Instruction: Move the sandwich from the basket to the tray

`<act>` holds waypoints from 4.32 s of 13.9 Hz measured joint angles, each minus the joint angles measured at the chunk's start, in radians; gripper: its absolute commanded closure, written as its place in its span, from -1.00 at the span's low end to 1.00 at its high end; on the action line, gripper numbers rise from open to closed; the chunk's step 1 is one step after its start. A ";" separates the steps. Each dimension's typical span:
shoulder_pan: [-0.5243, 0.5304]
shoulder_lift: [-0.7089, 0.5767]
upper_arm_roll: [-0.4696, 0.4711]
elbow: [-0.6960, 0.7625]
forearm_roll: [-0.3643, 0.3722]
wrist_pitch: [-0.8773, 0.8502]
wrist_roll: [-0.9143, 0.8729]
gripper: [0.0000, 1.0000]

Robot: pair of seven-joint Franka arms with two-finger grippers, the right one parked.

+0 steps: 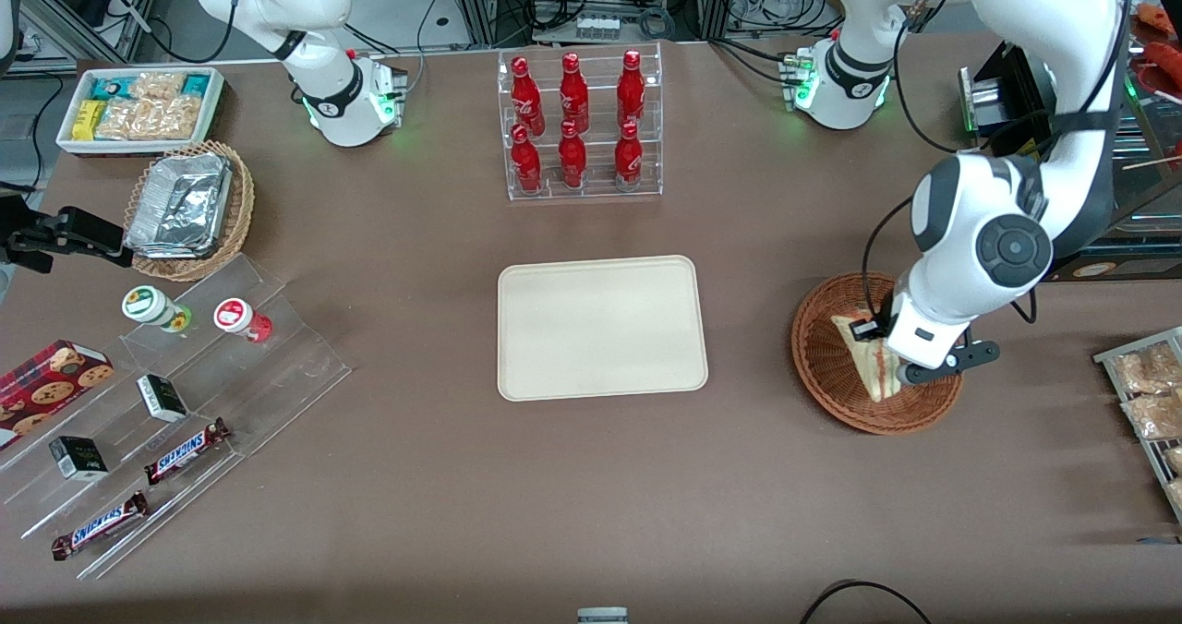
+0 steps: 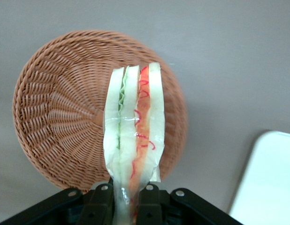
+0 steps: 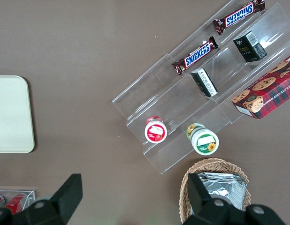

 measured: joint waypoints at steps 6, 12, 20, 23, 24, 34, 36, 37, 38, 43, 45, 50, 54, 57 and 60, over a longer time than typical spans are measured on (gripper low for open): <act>-0.255 0.101 -0.009 0.191 -0.002 -0.074 -0.174 1.00; -0.469 0.345 -0.012 0.378 -0.014 -0.011 -0.326 1.00; -0.571 0.487 -0.012 0.393 -0.014 0.149 -0.356 1.00; -0.598 0.520 -0.012 0.394 -0.014 0.173 -0.358 0.97; -0.600 0.520 -0.011 0.395 -0.014 0.173 -0.358 0.29; -0.583 0.452 0.009 0.440 -0.015 0.051 -0.368 -1.00; -0.552 0.389 0.011 0.445 -0.015 -0.011 -0.368 -1.00; -0.534 0.355 0.012 0.445 -0.015 -0.049 -0.370 -1.00; -0.513 0.320 0.013 0.446 -0.016 -0.084 -0.371 -1.00; -0.391 0.170 0.017 0.446 -0.016 -0.238 -0.371 -1.00; -0.337 0.123 0.019 0.445 -0.016 -0.280 -0.370 -1.00; -0.211 0.013 0.023 0.443 -0.014 -0.398 -0.300 -1.00; -0.146 -0.036 0.035 0.438 -0.011 -0.434 -0.242 -1.00; -0.146 -0.051 0.066 0.407 -0.005 -0.440 -0.180 -1.00; -0.146 -0.096 0.111 0.349 -0.005 -0.441 -0.101 -1.00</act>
